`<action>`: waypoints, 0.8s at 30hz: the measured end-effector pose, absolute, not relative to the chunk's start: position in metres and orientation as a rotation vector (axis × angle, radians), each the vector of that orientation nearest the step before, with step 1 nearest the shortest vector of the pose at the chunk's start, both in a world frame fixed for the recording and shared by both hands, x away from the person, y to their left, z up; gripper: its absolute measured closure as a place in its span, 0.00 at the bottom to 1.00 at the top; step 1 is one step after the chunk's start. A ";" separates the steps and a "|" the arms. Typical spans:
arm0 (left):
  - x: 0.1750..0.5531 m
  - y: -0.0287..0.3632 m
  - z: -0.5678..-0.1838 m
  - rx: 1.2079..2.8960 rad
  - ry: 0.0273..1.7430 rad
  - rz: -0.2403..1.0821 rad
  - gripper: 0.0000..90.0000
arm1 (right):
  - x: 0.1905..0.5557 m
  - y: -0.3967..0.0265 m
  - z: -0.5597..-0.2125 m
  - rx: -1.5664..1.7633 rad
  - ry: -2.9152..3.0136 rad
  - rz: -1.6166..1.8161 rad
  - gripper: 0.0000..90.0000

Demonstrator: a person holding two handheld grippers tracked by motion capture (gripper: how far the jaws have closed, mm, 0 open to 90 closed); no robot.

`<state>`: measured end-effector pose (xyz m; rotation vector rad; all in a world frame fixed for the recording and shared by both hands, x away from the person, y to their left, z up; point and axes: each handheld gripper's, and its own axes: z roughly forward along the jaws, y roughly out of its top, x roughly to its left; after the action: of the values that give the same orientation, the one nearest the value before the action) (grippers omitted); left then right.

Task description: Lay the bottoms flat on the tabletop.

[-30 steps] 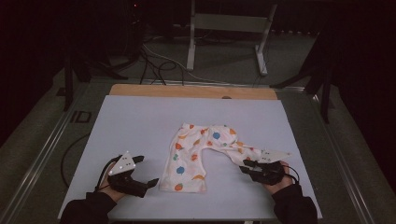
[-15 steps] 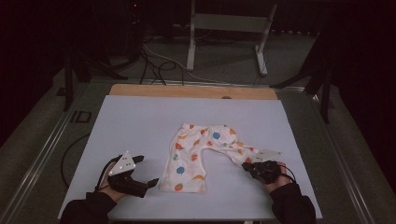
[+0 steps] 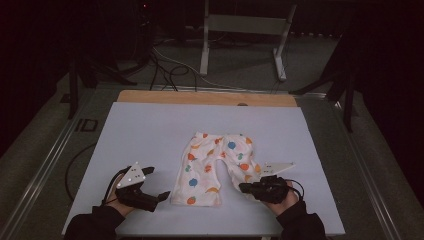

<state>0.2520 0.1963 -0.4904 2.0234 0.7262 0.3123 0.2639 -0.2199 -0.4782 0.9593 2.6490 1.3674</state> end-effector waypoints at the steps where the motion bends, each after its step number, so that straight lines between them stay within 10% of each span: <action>1: 0.252 0.196 -0.490 2.021 0.729 0.310 0.02 | 0.263 -0.217 -0.478 0.944 2.651 1.373 0.97; 7: 0.252 0.196 -0.490 2.019 0.726 0.309 0.02 | 0.262 -0.211 -0.478 0.906 2.710 1.431 0.78; 24: 0.251 0.198 -0.489 2.011 0.728 0.309 0.02 | 0.259 -0.250 -0.487 0.997 2.543 1.174 0.73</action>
<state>0.2514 0.1977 -0.4893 2.0108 0.7277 0.3092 0.2595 -0.2502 -0.4866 0.9969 2.5430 1.1741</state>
